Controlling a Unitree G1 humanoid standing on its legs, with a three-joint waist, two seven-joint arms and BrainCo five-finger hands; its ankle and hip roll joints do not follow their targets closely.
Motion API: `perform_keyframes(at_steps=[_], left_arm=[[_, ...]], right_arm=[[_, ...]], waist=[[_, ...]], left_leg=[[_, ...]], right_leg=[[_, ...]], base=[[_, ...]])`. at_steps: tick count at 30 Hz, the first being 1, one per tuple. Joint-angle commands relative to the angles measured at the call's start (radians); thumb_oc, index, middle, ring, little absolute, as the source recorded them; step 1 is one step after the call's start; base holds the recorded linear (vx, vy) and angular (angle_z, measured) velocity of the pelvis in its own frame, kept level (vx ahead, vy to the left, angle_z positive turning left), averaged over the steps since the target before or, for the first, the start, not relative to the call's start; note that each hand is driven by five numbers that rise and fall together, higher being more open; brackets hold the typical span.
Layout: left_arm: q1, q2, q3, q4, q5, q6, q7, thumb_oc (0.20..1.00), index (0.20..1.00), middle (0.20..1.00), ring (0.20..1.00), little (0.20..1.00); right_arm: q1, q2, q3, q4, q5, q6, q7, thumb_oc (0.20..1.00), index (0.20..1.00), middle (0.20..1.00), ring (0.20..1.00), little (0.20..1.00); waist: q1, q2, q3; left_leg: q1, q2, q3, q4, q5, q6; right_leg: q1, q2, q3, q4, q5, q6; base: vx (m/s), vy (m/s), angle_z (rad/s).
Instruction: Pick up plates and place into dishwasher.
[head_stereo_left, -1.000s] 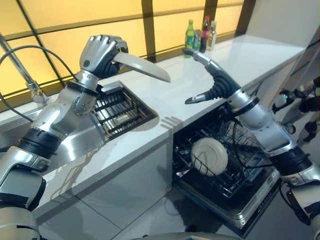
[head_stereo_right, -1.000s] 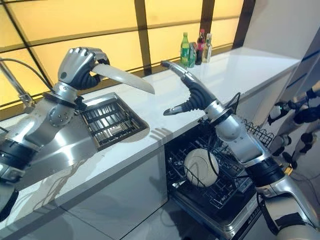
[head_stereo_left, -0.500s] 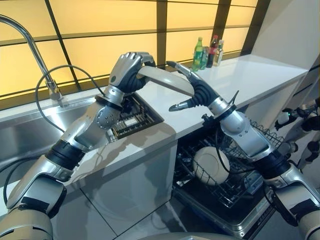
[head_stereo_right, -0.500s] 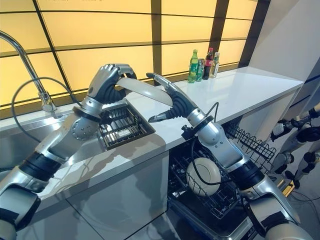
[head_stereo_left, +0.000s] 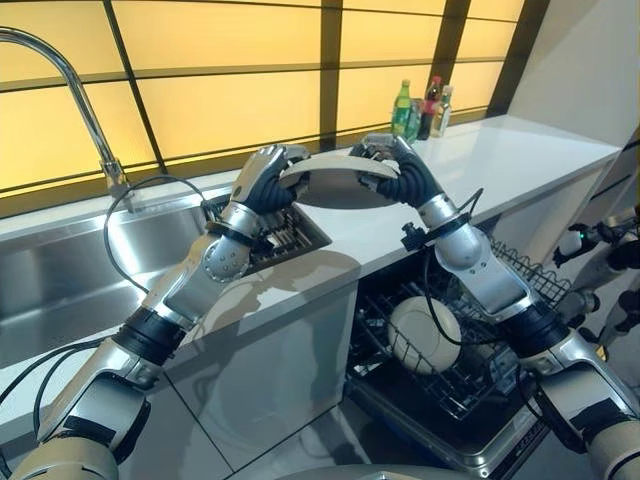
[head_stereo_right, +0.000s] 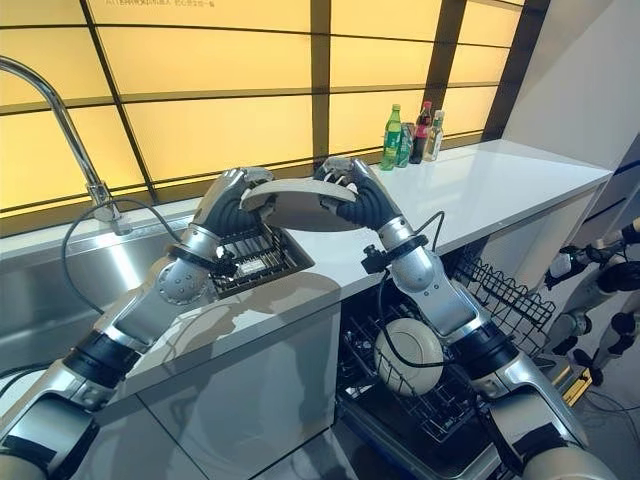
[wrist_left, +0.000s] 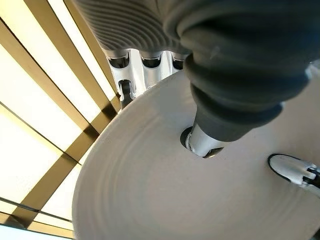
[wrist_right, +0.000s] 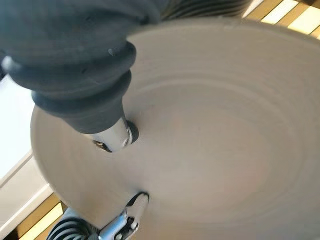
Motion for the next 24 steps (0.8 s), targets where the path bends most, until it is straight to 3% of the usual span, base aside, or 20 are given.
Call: perform_keyframes(at_steps=[1, 6, 7, 8, 14, 18, 24], left_arm=[[-0.024, 0.004, 0.011, -0.095, -0.013, -0.092, -0.012, 0.2, 0.2, 0.2, 0.2, 0.2], [-0.025, 0.028, 0.004, -0.108, -0.032, -0.112, -0.032, 0.2, 0.2, 0.2, 0.2, 0.2], [-0.026, 0.031, 0.002, -0.107, -0.042, -0.112, -0.042, 0.498, 0.498, 0.498, 0.498, 0.498], [-0.026, 0.035, 0.0, -0.108, -0.052, -0.111, -0.055, 1.0, 1.0, 1.0, 1.0, 1.0], [0.008, 0.058, 0.016, -0.14, -0.099, -0.136, -0.096, 1.0, 1.0, 1.0, 1.0, 1.0], [0.101, 0.089, 0.074, -0.183, -0.123, -0.157, -0.132, 1.0, 1.0, 1.0, 1.0, 1.0], [0.178, 0.126, 0.105, -0.207, -0.208, -0.154, -0.221, 1.0, 1.0, 1.0, 1.0, 1.0]], right_arm=[[-0.077, -0.037, -0.092, -0.008, -0.016, -0.036, -0.038, 0.2, 0.2, 0.2, 0.2, 0.2], [-0.052, -0.096, -0.103, 0.011, -0.069, -0.013, -0.039, 0.2, 0.2, 0.2, 0.2, 0.2], [-0.048, -0.108, -0.106, 0.014, -0.082, -0.01, -0.042, 0.2, 0.2, 0.2, 0.2, 0.2], [-0.042, -0.119, -0.11, 0.018, -0.101, -0.005, -0.048, 0.2, 0.2, 0.2, 0.2, 0.2], [0.029, -0.231, -0.181, 0.028, -0.207, 0.034, -0.078, 0.2, 0.2, 0.2, 0.2, 0.2], [0.132, -0.322, -0.308, 0.046, -0.232, 0.057, -0.116, 0.2, 0.2, 0.2, 0.2, 0.2], [0.183, -0.424, -0.393, 0.133, -0.261, 0.124, -0.162, 0.2, 0.2, 0.2, 0.2, 0.2]], waist=[[0.038, 0.016, 0.065], [0.02, 0.011, 0.072], [0.017, 0.01, 0.074], [0.014, 0.009, 0.076], [-0.017, 0.004, 0.087], [-0.036, -0.002, 0.1], [-0.036, -0.004, 0.122]], left_leg=[[0.015, -0.075, 0.032, 0.029, -0.161, 0.052], [0.019, -0.071, 0.057, 0.033, -0.168, 0.055], [0.02, -0.071, 0.061, 0.034, -0.169, 0.056], [0.021, -0.07, 0.065, 0.035, -0.17, 0.057], [0.026, -0.065, 0.095, 0.037, -0.179, 0.06], [0.022, -0.059, 0.114, 0.045, -0.186, 0.061], [0.01, -0.054, 0.128, 0.055, -0.195, 0.061]], right_leg=[[0.064, -0.003, 0.027, 0.014, -0.161, 0.083], [0.061, 0.001, 0.041, 0.014, -0.16, 0.082], [0.06, 0.003, 0.045, 0.015, -0.16, 0.081], [0.059, 0.004, 0.048, 0.015, -0.16, 0.081], [0.052, 0.013, 0.081, 0.016, -0.156, 0.084], [0.039, 0.02, 0.104, 0.019, -0.15, 0.088], [0.03, 0.027, 0.112, 0.017, -0.152, 0.091]], base=[[0.02, -0.034, -0.02], [0.01, -0.037, -0.03], [-0.01, -0.044, -0.1], [0.0, -0.045, -0.14], [0.01, -0.053, -0.15], [0.01, -0.072, -0.08], [0.02, -0.078, -0.19]])
